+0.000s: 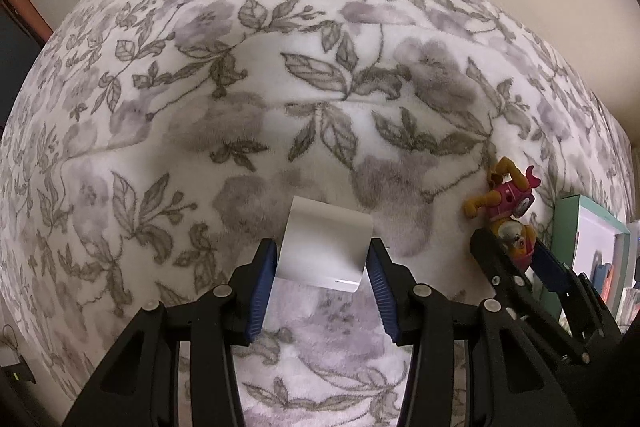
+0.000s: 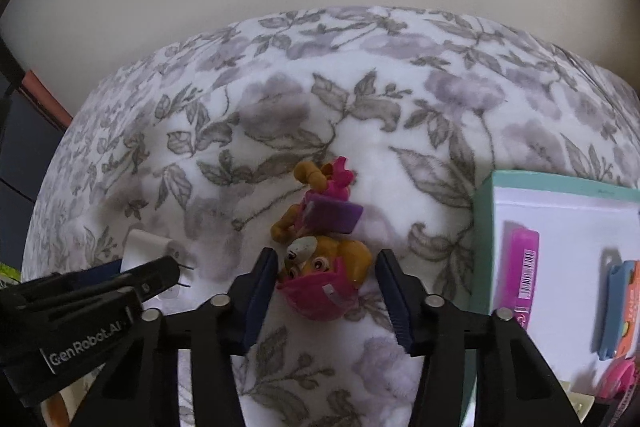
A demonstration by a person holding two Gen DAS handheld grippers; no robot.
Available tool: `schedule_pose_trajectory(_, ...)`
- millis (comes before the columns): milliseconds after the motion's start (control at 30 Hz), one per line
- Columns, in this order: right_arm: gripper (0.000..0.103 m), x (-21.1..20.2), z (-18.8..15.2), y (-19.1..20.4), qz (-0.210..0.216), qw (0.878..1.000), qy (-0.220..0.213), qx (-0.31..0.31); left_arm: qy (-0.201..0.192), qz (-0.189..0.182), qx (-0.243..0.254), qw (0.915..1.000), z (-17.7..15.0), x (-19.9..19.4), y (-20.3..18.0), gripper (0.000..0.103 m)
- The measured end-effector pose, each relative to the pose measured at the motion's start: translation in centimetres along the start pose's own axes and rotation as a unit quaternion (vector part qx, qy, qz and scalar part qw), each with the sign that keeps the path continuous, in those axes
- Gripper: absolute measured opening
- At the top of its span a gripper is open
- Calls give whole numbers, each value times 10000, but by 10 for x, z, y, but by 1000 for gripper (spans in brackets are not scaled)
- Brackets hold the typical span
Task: Organize rigid objects
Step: 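Grasp the white cube charger with the left tool while the right tool grasps the pink figurine, then lift both held items and carry them over the tray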
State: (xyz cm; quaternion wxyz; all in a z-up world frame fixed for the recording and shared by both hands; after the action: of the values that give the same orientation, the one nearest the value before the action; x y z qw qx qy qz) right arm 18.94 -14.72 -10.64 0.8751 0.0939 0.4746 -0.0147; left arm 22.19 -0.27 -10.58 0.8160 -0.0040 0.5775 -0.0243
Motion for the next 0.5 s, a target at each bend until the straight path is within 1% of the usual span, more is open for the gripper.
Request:
schedule_pose_trajectory(33,48,1,0,1,-7,10000,-13,-12,-10,-3,-4,10000,1,0,-1,48)
schedule_pose_trajectory(333,47,-4,-1,-1,68,9999,-89,-3,-73,-61,-122,9999,7,5,-6,48)
schedule_pose_trajectory(433,47,-13,0,0,66,9998,-146,-79,-75,-81,-207,9997,4,0,-3,47)
schedule_pose_trajectory(467,45,-15,0,0,59,9998,-154,-90,-88,-78,-220,9997,2,-4,1,47)
schedule_pose_trajectory(500,45,-18,0,1,42,9998,-159,-105,-100,-74,-238,9996,0,-8,2,47)
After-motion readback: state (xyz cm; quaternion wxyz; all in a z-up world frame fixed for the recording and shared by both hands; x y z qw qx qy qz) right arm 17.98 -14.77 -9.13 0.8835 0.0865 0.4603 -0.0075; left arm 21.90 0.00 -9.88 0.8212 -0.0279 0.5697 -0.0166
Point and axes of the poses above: each gripper's, at about its wrist camera, not at the fingertips, and x roughly the way its jaws point, y to its left, z to its top, the point moved 1 cm from there along x, roughly the way its jaws point, and after that the axes turned 8 degrees about -y, right-handed, at the moved point
